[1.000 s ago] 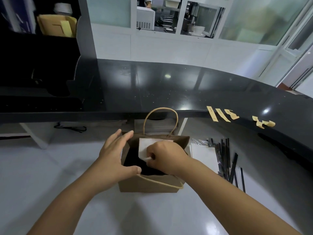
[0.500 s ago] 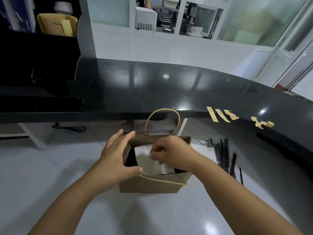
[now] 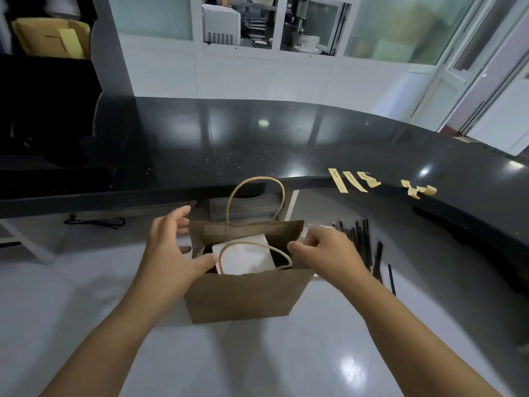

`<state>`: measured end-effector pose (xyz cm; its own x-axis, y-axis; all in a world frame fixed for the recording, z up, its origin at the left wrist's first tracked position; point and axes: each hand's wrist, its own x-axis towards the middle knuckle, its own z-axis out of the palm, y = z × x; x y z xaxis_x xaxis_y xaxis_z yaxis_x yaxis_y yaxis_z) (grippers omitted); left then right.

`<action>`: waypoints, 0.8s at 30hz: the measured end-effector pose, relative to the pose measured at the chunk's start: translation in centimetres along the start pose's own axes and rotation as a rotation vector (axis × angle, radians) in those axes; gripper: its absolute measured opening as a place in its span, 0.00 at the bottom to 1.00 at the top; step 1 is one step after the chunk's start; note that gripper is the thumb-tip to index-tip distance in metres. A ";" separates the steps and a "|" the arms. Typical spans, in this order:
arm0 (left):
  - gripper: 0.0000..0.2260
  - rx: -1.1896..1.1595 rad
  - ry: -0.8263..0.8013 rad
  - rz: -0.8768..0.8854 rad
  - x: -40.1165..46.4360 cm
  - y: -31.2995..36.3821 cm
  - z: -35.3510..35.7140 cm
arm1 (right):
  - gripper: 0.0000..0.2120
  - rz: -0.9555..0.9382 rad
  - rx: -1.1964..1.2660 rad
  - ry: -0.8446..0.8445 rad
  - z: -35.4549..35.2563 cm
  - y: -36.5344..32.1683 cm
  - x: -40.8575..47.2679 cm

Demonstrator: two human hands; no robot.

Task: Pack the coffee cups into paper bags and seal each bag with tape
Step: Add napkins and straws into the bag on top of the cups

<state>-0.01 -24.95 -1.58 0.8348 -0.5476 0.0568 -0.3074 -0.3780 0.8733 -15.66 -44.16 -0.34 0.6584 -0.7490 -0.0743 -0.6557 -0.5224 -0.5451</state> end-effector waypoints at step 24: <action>0.18 0.164 -0.316 0.310 -2.2 5.5 6.8 | 0.13 0.102 0.261 -0.047 -5.0 8.7 -6.6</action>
<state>-6.66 -30.92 -0.21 0.5203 -0.8440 0.1302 -0.6094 -0.2601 0.7490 -27.54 -45.78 -0.43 0.6143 -0.7695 -0.1749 -0.6059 -0.3180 -0.7292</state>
